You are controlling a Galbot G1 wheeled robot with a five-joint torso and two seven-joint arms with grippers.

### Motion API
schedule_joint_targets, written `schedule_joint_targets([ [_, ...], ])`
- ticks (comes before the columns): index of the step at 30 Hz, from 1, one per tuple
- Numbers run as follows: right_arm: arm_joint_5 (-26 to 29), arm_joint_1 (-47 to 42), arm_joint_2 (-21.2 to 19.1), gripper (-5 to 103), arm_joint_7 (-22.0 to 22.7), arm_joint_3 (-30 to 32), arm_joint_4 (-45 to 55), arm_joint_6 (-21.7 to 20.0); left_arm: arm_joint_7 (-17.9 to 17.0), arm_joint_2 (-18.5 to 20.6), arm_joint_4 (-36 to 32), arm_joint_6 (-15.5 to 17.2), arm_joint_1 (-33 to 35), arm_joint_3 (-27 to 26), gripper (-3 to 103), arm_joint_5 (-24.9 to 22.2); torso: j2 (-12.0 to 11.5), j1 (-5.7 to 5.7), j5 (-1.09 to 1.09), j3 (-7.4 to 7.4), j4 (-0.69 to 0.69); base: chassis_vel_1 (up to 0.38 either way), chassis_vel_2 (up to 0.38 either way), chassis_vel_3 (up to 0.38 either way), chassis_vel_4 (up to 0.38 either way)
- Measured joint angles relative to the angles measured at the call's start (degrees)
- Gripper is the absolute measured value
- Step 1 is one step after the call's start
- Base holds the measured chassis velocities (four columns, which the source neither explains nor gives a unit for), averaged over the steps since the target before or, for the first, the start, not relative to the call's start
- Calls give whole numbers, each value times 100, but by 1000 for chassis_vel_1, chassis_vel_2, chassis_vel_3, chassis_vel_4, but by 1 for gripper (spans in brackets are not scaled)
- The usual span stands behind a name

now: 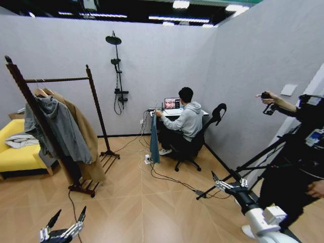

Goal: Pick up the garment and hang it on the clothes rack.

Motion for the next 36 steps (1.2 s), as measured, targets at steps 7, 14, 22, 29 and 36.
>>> schedule_joint_targets([
  [7,-3,-45,-6,100,-19,14,13,67,0,0,0,0,0,0,100,0,-1,2,0,0,0,-200,186,186,-198],
  [14,-69,-83,-15,100,-54,6,-10,203,0,0,0,0,0,0,100,0,0,2,0,0,0,-264,280,267,-267],
  [22,-157,-55,-4,100,-75,-45,-10,219,0,0,0,0,0,0,100,0,-2,5,2,2,0,-347,343,347,-353],
  [29,-172,-101,-5,100,-75,-37,-7,262,0,0,0,0,0,0,100,0,-1,3,4,1,0,-371,381,371,-363],
  [36,-192,-104,-2,100,-66,-28,23,278,-1,0,1,0,0,0,100,0,0,1,-6,0,0,-354,351,344,-362],
])
